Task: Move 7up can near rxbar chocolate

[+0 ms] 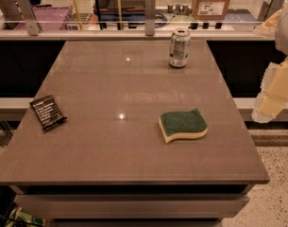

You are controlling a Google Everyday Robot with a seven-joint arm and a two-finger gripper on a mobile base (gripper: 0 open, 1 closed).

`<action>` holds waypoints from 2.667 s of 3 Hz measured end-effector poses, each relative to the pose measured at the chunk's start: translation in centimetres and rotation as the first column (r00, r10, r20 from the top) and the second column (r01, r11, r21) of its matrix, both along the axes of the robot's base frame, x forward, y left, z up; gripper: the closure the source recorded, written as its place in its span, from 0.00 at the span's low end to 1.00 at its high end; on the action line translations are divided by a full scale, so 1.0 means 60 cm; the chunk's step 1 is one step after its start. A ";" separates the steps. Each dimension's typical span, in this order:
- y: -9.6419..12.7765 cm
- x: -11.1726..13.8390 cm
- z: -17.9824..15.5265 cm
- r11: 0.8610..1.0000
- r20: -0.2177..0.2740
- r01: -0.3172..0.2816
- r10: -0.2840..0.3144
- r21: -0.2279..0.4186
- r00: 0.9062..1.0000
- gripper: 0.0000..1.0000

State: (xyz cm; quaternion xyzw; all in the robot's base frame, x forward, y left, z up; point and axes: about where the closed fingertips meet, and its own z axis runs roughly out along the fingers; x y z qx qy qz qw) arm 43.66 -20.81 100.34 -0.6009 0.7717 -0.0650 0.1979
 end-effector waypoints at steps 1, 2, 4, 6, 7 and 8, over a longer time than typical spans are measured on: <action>0.000 0.001 0.002 1.000 0.005 0.003 -0.003 0.004 1.000 0.00; -0.005 0.023 0.002 0.995 0.029 0.048 -0.051 0.082 0.998 0.00; -0.011 0.088 -0.002 0.914 0.090 0.201 -0.247 0.353 0.965 0.00; -0.022 0.179 -0.021 0.803 0.131 0.290 -0.410 0.520 0.903 0.00; -0.020 0.220 -0.035 0.768 0.152 0.284 -0.440 0.573 0.885 0.00; -0.009 0.260 -0.050 0.739 0.162 0.268 -0.453 0.618 0.876 0.00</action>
Offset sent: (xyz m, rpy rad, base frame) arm 0.0369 -0.0099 -0.0013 0.2069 -0.0615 -0.1246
